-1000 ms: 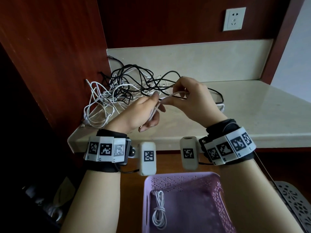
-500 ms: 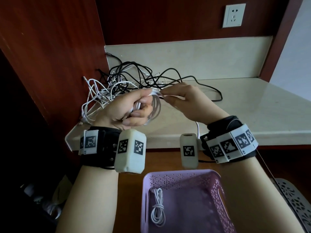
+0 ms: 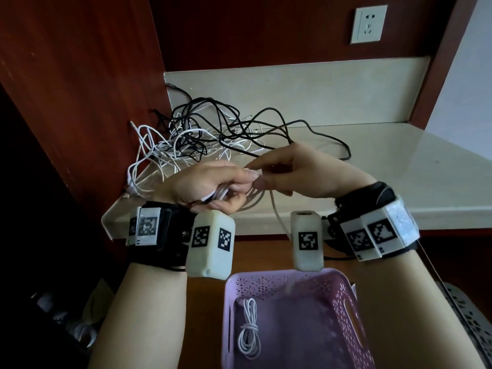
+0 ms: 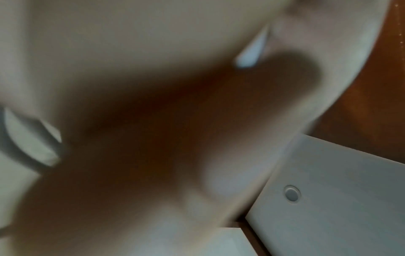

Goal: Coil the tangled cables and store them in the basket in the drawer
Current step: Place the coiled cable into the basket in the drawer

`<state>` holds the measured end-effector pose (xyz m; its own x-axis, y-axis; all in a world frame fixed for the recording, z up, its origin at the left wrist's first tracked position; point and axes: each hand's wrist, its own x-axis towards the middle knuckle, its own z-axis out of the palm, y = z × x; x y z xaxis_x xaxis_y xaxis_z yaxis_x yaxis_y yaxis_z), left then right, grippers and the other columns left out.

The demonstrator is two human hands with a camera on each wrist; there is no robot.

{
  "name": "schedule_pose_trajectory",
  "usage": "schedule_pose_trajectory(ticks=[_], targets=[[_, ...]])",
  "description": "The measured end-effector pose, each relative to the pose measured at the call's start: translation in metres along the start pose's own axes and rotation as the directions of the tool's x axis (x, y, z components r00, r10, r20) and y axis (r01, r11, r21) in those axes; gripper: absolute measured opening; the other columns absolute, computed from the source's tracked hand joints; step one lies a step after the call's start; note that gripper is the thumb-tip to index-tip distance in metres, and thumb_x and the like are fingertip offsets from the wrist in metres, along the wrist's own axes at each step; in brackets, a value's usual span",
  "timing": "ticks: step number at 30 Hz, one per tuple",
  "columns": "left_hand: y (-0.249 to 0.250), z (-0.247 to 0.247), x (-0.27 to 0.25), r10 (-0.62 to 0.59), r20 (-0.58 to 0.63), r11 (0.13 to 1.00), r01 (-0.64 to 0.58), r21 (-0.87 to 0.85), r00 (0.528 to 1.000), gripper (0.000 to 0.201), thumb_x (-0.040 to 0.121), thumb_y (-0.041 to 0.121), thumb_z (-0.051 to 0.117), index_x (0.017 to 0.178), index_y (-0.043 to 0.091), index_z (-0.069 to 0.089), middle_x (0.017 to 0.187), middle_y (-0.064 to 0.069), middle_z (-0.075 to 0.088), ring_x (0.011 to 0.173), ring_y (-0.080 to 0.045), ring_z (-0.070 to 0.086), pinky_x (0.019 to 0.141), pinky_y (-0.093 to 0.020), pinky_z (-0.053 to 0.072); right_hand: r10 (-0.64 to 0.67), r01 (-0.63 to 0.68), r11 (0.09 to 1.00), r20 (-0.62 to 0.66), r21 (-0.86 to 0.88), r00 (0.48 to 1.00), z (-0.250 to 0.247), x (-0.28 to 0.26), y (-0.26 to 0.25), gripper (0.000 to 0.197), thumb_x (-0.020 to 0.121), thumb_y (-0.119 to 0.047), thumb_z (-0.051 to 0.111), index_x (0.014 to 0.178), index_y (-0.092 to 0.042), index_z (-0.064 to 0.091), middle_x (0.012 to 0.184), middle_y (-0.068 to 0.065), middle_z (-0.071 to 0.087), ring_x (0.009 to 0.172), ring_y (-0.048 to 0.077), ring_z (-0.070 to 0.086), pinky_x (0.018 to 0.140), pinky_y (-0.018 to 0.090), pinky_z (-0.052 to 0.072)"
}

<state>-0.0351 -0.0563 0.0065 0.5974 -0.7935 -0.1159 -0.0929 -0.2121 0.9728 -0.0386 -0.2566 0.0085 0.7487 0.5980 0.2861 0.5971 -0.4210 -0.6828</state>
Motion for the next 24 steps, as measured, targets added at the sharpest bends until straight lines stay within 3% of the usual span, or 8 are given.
schedule_pose_trajectory(ticks=[3,7,10,12,15,17,20,24], targets=[[-0.002,0.005,0.005,-0.014,-0.098,0.997,0.007,-0.071,0.995,0.040,0.095,0.029,0.043,0.056,0.019,0.045,0.039,0.000,0.036,0.023,-0.008,0.023,0.029,-0.019,0.009,0.040,-0.046,0.980,-0.036,-0.196,0.999,0.000,-0.001,-0.004,0.010,0.089,-0.019,0.063,0.097,-0.020,0.070,0.045,-0.012,0.052,0.043,0.006,0.046,0.049,0.011,0.035],[0.003,0.013,0.011,0.002,-0.366,1.000,-0.003,-0.001,0.931,0.029,0.082,0.033,0.053,0.065,0.011,0.047,0.043,0.001,0.042,0.028,-0.006,0.031,0.031,-0.014,0.013,-0.001,-0.048,0.940,-0.142,-0.339,0.990,-0.001,0.001,-0.008,0.013,0.091,-0.018,0.060,0.094,-0.012,0.071,0.049,-0.009,0.052,0.047,0.006,0.051,0.051,0.019,0.040],[0.004,0.015,0.013,0.103,-0.522,0.990,-0.038,0.134,0.846,0.012,0.082,0.019,0.061,0.082,0.009,0.054,0.060,-0.002,0.055,0.042,-0.004,0.048,0.040,-0.016,0.034,-0.058,-0.013,0.925,-0.175,-0.379,0.983,-0.005,0.000,-0.011,0.013,0.090,-0.017,0.062,0.091,-0.010,0.072,0.045,-0.013,0.048,0.052,-0.001,0.051,0.052,0.015,0.036],[0.001,0.014,0.014,0.121,-0.486,0.979,-0.022,0.205,0.865,0.005,0.087,0.013,0.062,0.089,0.014,0.058,0.069,0.004,0.062,0.058,0.002,0.056,0.056,-0.013,0.042,-0.110,0.032,0.921,-0.178,-0.389,0.978,-0.006,-0.002,-0.014,0.011,0.089,-0.013,0.063,0.092,-0.010,0.073,0.048,-0.017,0.048,0.056,-0.006,0.052,0.053,0.013,0.035],[-0.007,0.010,0.016,-0.008,-0.348,0.981,0.075,0.178,0.937,0.037,0.068,0.036,0.070,0.097,0.013,0.065,0.091,-0.008,0.071,0.089,-0.015,0.066,0.082,-0.028,0.049,-0.195,0.108,0.909,-0.183,-0.403,0.964,-0.005,-0.002,-0.016,0.012,0.087,-0.011,0.066,0.095,-0.008,0.074,0.059,-0.022,0.049,0.060,-0.008,0.054,0.056,0.010,0.037],[-0.009,0.011,0.017,-0.081,-0.262,0.991,0.107,0.083,0.962,0.051,0.060,0.040,0.065,0.097,0.005,0.064,0.092,-0.015,0.071,0.087,-0.021,0.068,0.078,-0.029,0.055,-0.213,0.125,0.909,-0.187,-0.398,0.959,-0.006,-0.002,-0.015,0.014,0.085,-0.010,0.067,0.097,-0.008,0.074,0.064,-0.023,0.051,0.061,-0.001,0.057,0.056,0.010,0.039],[-0.007,0.015,0.019,-0.079,-0.169,0.997,0.075,-0.031,0.982,0.048,0.061,0.031,0.065,0.101,0.004,0.061,0.087,-0.015,0.066,0.074,-0.023,0.065,0.067,-0.028,0.054,-0.264,0.175,0.911,-0.201,-0.373,0.943,-0.009,-0.004,-0.013,0.014,0.085,-0.010,0.067,0.097,-0.006,0.074,0.062,-0.022,0.054,0.060,0.014,0.059,0.054,0.015,0.042],[-0.004,0.019,0.019,-0.068,-0.259,0.997,0.072,0.008,0.964,0.034,0.056,0.014,0.070,0.087,0.004,0.061,0.067,-0.004,0.056,0.050,-0.014,0.049,0.045,-0.022,0.040,-0.262,0.174,0.932,-0.258,-0.318,0.930,-0.011,-0.004,-0.009,0.016,0.084,-0.010,0.069,0.099,-0.008,0.073,0.062,-0.025,0.057,0.055,0.015,0.059,0.054,0.015,0.045]])
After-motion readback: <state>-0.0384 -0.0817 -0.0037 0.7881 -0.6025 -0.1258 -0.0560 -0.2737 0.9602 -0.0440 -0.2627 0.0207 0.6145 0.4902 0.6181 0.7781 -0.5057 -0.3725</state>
